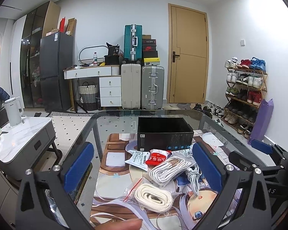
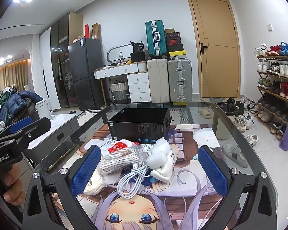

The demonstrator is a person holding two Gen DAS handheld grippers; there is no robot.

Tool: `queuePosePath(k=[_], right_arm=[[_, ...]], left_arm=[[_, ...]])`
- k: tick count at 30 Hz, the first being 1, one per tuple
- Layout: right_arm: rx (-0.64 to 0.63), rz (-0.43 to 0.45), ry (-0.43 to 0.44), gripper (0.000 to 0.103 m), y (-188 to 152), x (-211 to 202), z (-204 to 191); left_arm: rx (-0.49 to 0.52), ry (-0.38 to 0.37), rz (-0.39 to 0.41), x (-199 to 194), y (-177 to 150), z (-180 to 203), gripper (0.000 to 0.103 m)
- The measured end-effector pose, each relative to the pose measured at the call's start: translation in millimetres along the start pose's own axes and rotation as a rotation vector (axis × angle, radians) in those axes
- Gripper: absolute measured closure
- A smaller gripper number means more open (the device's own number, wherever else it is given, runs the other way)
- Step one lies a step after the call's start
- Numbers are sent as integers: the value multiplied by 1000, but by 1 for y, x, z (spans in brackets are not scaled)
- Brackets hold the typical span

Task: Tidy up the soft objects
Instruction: 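Move both tools toward the pile of bagged cables on the table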

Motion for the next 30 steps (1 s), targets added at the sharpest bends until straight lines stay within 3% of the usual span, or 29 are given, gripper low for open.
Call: queuePosePath(k=[14,19,21,23,25,26,30], right_arm=[[4,-2,6,0,5,3,3],[-10,-93,25,0,16,21,6],[-11,-152,19,0,15,31,8],[3,-176,24,0,15,41,13],[57,-251,34,0,11,55,20],[86,-238,45,0,8,59,20],[134,-371,40,0,-2,83,21]], left_arm=[[-5,-2,-10,2,4,-1,0],[-4,6,-128,28,7,-4,0],[45,38,-201,44,4,-1,0],[59,23,-301,62,-4,0,0],[53,10,-381,75,-16,0,0],[54,10,-414,80,-21,2,0],[72,32,-501,97,-37,13,0]])
Point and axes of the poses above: each gripper's, at about its wrist camera, not at the fingertips, and x roughly the way its jaws point, z to its right, y to its top, the point moved 1 cm from there along x, roughly the way its jaws point, and after that the axes turned 9 degrees about y, right-handed, at the moved point
